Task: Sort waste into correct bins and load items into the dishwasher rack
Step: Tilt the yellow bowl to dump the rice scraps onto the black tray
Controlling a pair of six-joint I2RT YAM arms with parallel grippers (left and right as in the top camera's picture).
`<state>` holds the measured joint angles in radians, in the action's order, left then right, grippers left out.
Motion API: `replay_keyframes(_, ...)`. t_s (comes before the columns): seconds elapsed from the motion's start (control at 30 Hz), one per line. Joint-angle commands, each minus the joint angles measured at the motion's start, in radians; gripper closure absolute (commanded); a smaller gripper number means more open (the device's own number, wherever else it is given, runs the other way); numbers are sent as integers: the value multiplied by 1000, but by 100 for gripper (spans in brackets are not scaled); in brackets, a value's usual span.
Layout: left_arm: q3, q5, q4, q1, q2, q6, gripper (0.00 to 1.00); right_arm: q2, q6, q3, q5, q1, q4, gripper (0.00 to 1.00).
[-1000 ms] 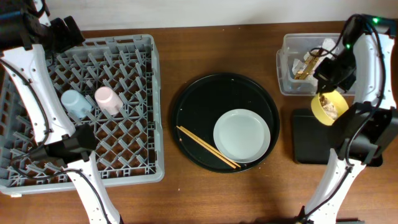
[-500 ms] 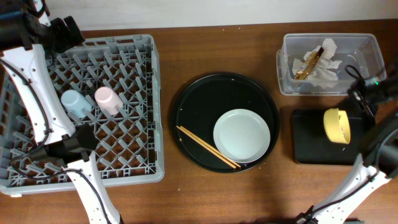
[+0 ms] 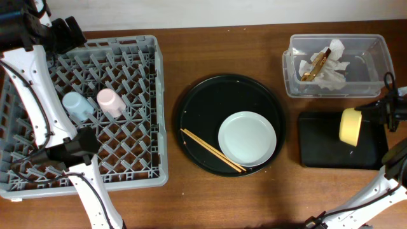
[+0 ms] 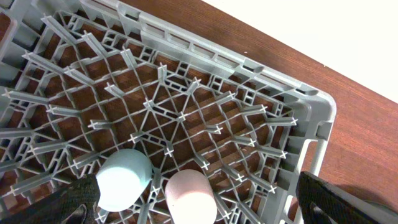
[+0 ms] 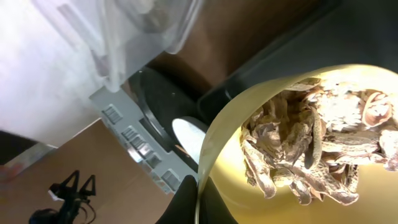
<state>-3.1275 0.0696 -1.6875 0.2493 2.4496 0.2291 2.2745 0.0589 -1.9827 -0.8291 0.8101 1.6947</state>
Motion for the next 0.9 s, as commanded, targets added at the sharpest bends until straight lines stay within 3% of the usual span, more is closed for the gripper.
replay_keyframes(0.0, -7, -14, 0, 2, -9, 2, 1, -47, 19, 21, -60, 9, 5, 96)
replay_keyframes(0.3, -7, -14, 0, 2, -9, 2, 1, -47, 62, 139, -158, 89, 5, 96)
replay_keyframes(0.87, -7, -14, 0, 2, -9, 2, 1, -41, 69, 141, -234, 174, -67, 96)
